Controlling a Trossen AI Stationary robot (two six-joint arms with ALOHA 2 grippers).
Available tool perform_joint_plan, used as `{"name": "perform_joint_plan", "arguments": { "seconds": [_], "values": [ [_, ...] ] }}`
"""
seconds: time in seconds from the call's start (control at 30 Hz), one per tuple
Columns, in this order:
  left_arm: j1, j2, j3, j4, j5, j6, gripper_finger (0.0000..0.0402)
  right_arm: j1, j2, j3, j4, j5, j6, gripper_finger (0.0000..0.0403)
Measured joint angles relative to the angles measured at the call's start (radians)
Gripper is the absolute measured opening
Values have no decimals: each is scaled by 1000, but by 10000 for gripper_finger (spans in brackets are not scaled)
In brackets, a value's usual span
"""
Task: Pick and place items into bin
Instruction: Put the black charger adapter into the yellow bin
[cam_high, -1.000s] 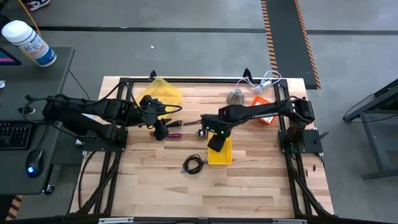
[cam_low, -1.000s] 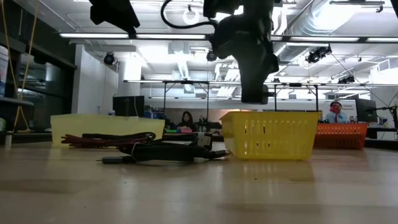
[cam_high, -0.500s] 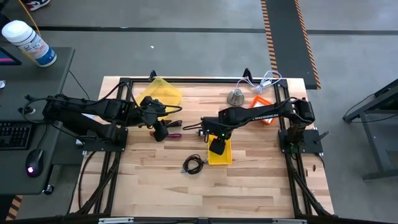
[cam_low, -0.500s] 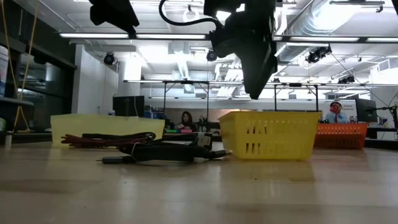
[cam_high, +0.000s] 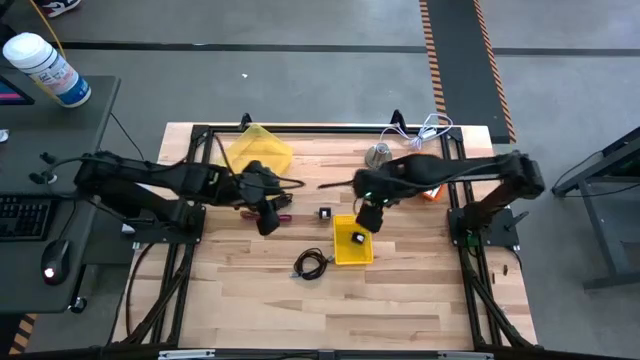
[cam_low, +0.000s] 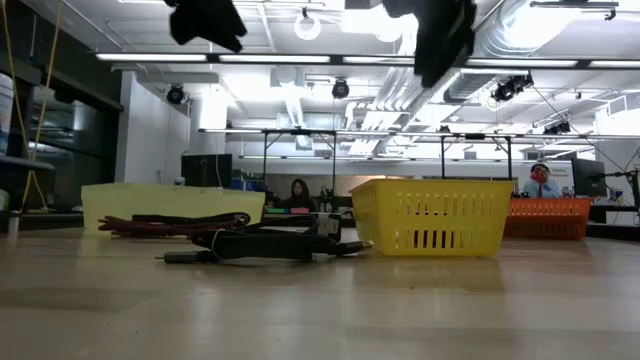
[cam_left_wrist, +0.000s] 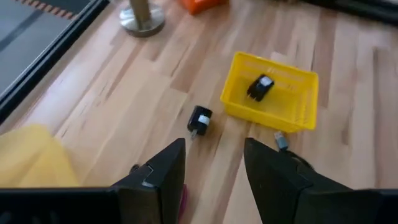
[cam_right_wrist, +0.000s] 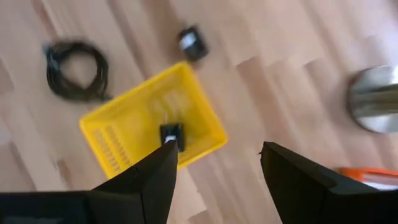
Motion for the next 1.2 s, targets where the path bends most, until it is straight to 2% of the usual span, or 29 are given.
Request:
{"name": "perform_joint_plan", "arguments": {
  "seconds": [0.23,0.4,0.6,0.7,0.83,1.0,1.1,1.2],
  "values": [
    [12,148,0,122,12,109,152,3,-148,0,-10,150,118,220],
    [74,249,-1,190,147,154,152,29,-206,1,-16,236,137,220],
    [138,339,-1,250,274,280,160,58,-226,1,-26,295,138,220],
    [158,370,-2,261,324,348,186,59,-225,1,-28,296,138,220],
    [174,399,-1,271,322,426,241,59,-225,1,-28,306,136,220],
    [203,450,-1,274,348,438,308,59,-225,1,-28,309,123,220],
    [218,493,-1,273,366,440,330,58,-225,1,-28,313,118,220],
    [218,529,-1,282,309,473,336,58,-225,1,-28,315,117,220]
  ]
}}
